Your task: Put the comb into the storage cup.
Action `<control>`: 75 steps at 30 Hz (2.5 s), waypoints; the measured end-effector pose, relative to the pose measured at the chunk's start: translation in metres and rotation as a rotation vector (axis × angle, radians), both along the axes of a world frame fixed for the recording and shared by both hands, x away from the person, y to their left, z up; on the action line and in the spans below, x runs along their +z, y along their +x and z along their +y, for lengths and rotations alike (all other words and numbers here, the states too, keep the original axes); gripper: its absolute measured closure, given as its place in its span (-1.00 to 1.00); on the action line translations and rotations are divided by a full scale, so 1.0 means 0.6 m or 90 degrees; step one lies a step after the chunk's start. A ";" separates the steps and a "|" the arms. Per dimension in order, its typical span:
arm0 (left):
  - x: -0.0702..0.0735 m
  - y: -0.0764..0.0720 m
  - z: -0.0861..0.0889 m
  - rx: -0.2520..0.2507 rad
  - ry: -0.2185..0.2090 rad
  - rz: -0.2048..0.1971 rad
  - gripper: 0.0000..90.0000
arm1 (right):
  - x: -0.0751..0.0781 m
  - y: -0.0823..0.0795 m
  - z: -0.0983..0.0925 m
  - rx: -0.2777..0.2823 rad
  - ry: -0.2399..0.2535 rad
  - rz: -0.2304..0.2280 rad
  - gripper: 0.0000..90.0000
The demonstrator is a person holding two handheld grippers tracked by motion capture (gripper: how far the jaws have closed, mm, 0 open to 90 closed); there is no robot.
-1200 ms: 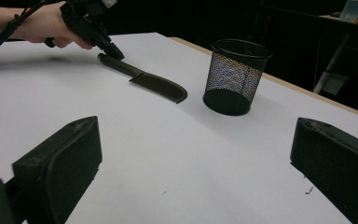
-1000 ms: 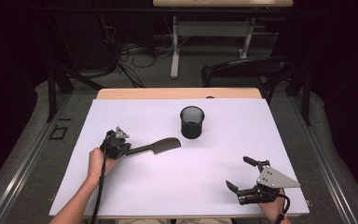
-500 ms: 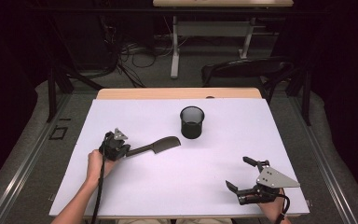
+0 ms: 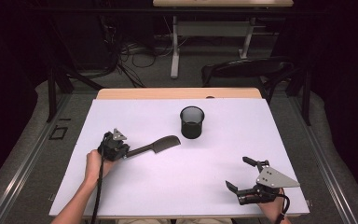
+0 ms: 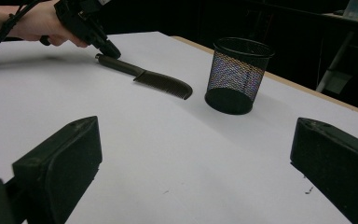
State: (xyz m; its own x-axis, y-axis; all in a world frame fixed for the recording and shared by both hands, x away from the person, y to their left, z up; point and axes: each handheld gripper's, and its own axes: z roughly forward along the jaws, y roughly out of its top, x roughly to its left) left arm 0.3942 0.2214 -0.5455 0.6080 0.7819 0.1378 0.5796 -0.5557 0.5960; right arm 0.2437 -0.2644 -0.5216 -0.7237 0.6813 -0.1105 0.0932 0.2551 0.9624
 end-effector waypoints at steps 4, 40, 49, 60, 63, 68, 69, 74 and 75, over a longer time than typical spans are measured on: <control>0.014 0.005 0.007 -0.005 -0.015 -0.007 0.24 | 0.000 -0.001 0.000 -0.001 0.000 0.000 -0.97; 0.058 0.005 -0.042 -0.170 0.056 0.018 -1.00 | -0.001 0.000 0.001 0.003 -0.002 0.008 -0.97; 0.060 0.017 -0.060 -0.198 0.107 0.051 -1.00 | -0.002 0.001 0.001 0.006 -0.006 0.009 -0.97; 0.067 0.042 -0.085 -0.222 0.148 0.075 -1.00 | -0.002 0.001 0.001 0.007 -0.006 0.014 -0.97; 0.066 0.047 -0.092 -0.226 0.158 0.081 -1.00 | -0.002 0.001 0.001 0.008 -0.005 0.013 -0.97; 0.064 0.051 -0.106 -0.230 0.176 0.086 -1.00 | -0.002 0.001 0.001 0.006 -0.005 0.010 -0.97; 0.063 0.052 -0.109 -0.233 0.185 0.086 -1.00 | -0.002 0.001 0.001 0.006 -0.005 0.011 -0.97; 0.057 0.056 -0.119 -0.246 0.206 0.096 -0.98 | -0.002 0.001 0.001 0.008 -0.005 0.010 -0.97; 0.055 0.055 -0.121 -0.246 0.211 0.100 -0.93 | -0.002 0.001 0.001 0.007 -0.005 0.010 -0.97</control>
